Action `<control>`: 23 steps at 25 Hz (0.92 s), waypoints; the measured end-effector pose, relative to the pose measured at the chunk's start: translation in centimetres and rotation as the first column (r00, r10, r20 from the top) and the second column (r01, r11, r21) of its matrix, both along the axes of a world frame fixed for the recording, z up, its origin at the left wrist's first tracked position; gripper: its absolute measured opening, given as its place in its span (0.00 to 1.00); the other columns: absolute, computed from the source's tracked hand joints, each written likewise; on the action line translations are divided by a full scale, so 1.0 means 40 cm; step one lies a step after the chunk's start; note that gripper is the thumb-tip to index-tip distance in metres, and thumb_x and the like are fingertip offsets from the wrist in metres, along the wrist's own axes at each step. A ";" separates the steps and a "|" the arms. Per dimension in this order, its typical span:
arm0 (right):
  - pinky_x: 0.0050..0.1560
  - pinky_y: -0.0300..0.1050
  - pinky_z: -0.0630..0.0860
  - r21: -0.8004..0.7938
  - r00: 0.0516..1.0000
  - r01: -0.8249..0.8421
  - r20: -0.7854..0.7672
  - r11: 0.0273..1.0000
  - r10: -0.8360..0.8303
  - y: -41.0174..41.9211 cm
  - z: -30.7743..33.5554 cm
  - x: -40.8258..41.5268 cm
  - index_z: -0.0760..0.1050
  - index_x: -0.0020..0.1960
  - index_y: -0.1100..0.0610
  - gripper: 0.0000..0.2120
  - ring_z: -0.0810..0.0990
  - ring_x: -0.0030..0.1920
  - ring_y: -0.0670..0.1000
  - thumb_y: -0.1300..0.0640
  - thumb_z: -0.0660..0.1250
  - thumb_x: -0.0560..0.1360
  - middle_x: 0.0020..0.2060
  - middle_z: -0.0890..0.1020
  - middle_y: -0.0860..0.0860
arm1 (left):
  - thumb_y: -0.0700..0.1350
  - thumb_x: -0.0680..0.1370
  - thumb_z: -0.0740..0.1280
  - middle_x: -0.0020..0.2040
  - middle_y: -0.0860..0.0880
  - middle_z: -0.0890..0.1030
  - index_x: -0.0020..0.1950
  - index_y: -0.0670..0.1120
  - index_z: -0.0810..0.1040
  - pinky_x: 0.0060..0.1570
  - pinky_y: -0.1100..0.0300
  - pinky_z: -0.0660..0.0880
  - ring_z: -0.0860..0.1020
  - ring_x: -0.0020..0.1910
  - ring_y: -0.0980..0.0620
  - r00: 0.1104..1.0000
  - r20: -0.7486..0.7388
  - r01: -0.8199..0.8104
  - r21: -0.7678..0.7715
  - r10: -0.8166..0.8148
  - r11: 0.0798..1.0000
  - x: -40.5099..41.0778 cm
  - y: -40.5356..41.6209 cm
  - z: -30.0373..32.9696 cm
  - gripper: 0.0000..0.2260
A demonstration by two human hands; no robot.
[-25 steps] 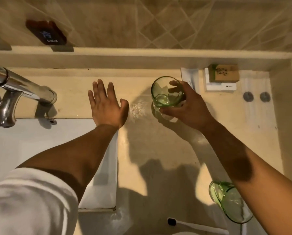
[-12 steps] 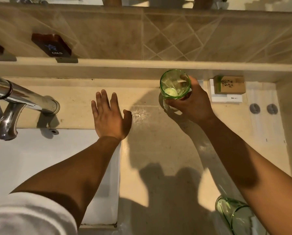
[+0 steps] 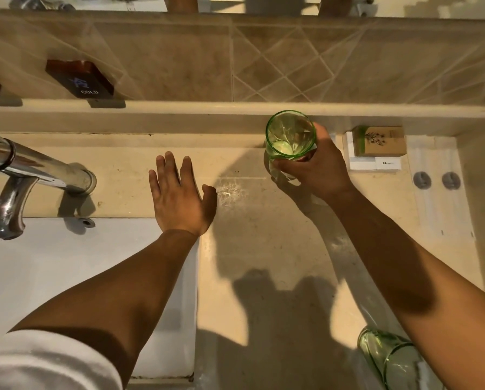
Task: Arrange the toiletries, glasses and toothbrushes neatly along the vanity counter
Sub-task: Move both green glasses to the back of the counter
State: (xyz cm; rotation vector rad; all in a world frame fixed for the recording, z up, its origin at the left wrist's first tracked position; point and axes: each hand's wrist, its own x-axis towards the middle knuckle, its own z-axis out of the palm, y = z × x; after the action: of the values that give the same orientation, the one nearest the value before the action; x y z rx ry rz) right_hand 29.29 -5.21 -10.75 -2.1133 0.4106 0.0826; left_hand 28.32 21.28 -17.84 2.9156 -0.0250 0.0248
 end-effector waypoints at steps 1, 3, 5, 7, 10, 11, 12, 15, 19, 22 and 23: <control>0.49 0.26 0.71 0.006 1.000 0.004 -0.004 1.000 -0.004 0.001 -0.001 0.001 0.66 0.73 0.52 0.43 0.77 0.59 0.46 0.51 0.83 0.64 0.58 0.76 0.42 | 0.55 0.76 0.57 0.80 0.36 0.59 0.77 0.42 0.63 0.79 0.40 0.48 0.52 0.81 0.37 1.000 -0.002 -0.001 -0.001 0.001 1.000 0.000 0.000 0.000 0.31; 0.53 0.31 0.73 0.022 1.000 0.007 -0.014 1.000 -0.007 0.002 -0.002 0.003 0.65 0.74 0.52 0.44 0.77 0.60 0.46 0.52 0.83 0.64 0.59 0.76 0.42 | 0.55 0.76 0.57 0.80 0.36 0.58 0.77 0.43 0.63 0.79 0.40 0.48 0.52 0.81 0.37 1.000 -0.007 -0.002 -0.002 0.002 1.000 -0.001 0.000 -0.001 0.31; 0.57 0.37 0.75 0.045 1.000 0.009 -0.022 0.999 -0.008 0.004 -0.002 0.003 0.65 0.74 0.53 0.44 0.77 0.61 0.47 0.53 0.83 0.64 0.60 0.76 0.44 | 0.55 0.76 0.57 0.80 0.36 0.58 0.77 0.43 0.63 0.79 0.40 0.48 0.52 0.81 0.37 1.000 -0.001 0.001 -0.003 -0.001 1.000 0.000 -0.001 -0.002 0.31; 0.59 0.42 0.78 0.054 0.999 0.009 -0.032 0.998 -0.008 0.006 -0.002 0.003 0.65 0.74 0.53 0.44 0.77 0.62 0.50 0.53 0.83 0.64 0.63 0.77 0.47 | 0.55 0.76 0.57 0.80 0.36 0.58 0.77 0.43 0.63 0.79 0.40 0.48 0.52 0.81 0.38 1.000 -0.001 0.000 -0.008 0.000 1.000 -0.002 0.000 -0.002 0.31; 0.56 0.53 0.82 0.060 0.999 -0.002 -0.051 0.998 0.005 0.002 0.009 -0.009 0.64 0.74 0.52 0.46 0.79 0.60 0.53 0.52 0.83 0.62 0.64 0.76 0.49 | 0.55 0.76 0.57 0.81 0.37 0.58 0.78 0.43 0.63 0.80 0.41 0.47 0.51 0.81 0.38 1.000 -0.019 -0.009 -0.023 0.009 1.000 -0.001 -0.002 0.001 0.31; 0.55 0.54 0.83 0.079 0.998 0.009 -0.060 0.997 -0.004 -0.001 0.015 -0.020 0.64 0.75 0.52 0.47 0.81 0.58 0.53 0.52 0.83 0.62 0.64 0.75 0.48 | 0.55 0.76 0.57 0.81 0.37 0.57 0.78 0.43 0.62 0.80 0.41 0.46 0.51 0.82 0.39 1.000 -0.026 -0.012 -0.023 0.012 1.000 -0.001 -0.004 0.001 0.32; 0.53 0.53 0.83 0.097 0.997 0.025 -0.076 0.995 -0.018 -0.005 0.021 -0.036 0.62 0.76 0.52 0.48 0.82 0.54 0.52 0.50 0.83 0.62 0.65 0.73 0.48 | 0.55 0.76 0.57 0.81 0.37 0.57 0.78 0.43 0.62 0.80 0.41 0.46 0.50 0.82 0.39 0.999 -0.030 -0.015 -0.019 0.014 1.000 0.000 -0.005 0.000 0.32; 0.51 0.50 0.82 0.061 0.990 0.071 -0.125 0.996 -0.063 -0.020 0.048 -0.117 0.61 0.77 0.51 0.44 0.81 0.41 0.48 0.53 0.81 0.68 0.65 0.73 0.51 | 0.55 0.76 0.57 0.81 0.37 0.57 0.78 0.43 0.62 0.80 0.41 0.46 0.51 0.82 0.39 0.999 -0.028 -0.017 -0.021 0.016 1.000 -0.003 0.001 0.002 0.31; 0.49 0.53 0.84 -0.035 0.984 0.095 -0.147 0.995 -0.099 -0.048 0.077 -0.277 0.65 0.74 0.49 0.36 0.84 0.44 0.52 0.51 0.77 0.71 0.63 0.75 0.50 | 0.54 0.77 0.57 0.81 0.37 0.57 0.78 0.43 0.62 0.80 0.41 0.46 0.51 0.82 0.39 0.999 -0.042 -0.016 -0.033 0.014 0.999 -0.006 -0.009 0.006 0.31; 0.49 0.51 0.84 -0.056 0.987 0.082 -0.135 0.995 -0.089 -0.043 0.121 -0.396 0.71 0.70 0.49 0.28 0.83 0.47 0.48 0.50 0.75 0.73 0.60 0.77 0.49 | 0.56 0.77 0.55 0.82 0.37 0.55 0.79 0.43 0.60 0.80 0.41 0.44 0.48 0.82 0.39 0.996 -0.089 -0.011 -0.005 0.010 1.000 -0.004 -0.007 0.018 0.32; 0.51 0.49 0.83 -0.069 0.990 0.062 -0.121 0.996 -0.071 -0.040 0.136 -0.436 0.74 0.68 0.49 0.24 0.82 0.48 0.47 0.50 0.74 0.74 0.59 0.77 0.48 | 0.56 0.78 0.55 0.82 0.37 0.53 0.79 0.42 0.59 0.80 0.41 0.43 0.48 0.82 0.39 0.992 -0.126 -0.007 -0.013 0.005 1.000 0.001 -0.008 0.029 0.32</control>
State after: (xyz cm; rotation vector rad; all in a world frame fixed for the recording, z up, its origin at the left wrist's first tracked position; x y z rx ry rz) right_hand 11.83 -6.82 -5.32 -2.1634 0.5638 0.1635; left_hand 28.36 20.96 -16.66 2.8973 0.0044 -0.1575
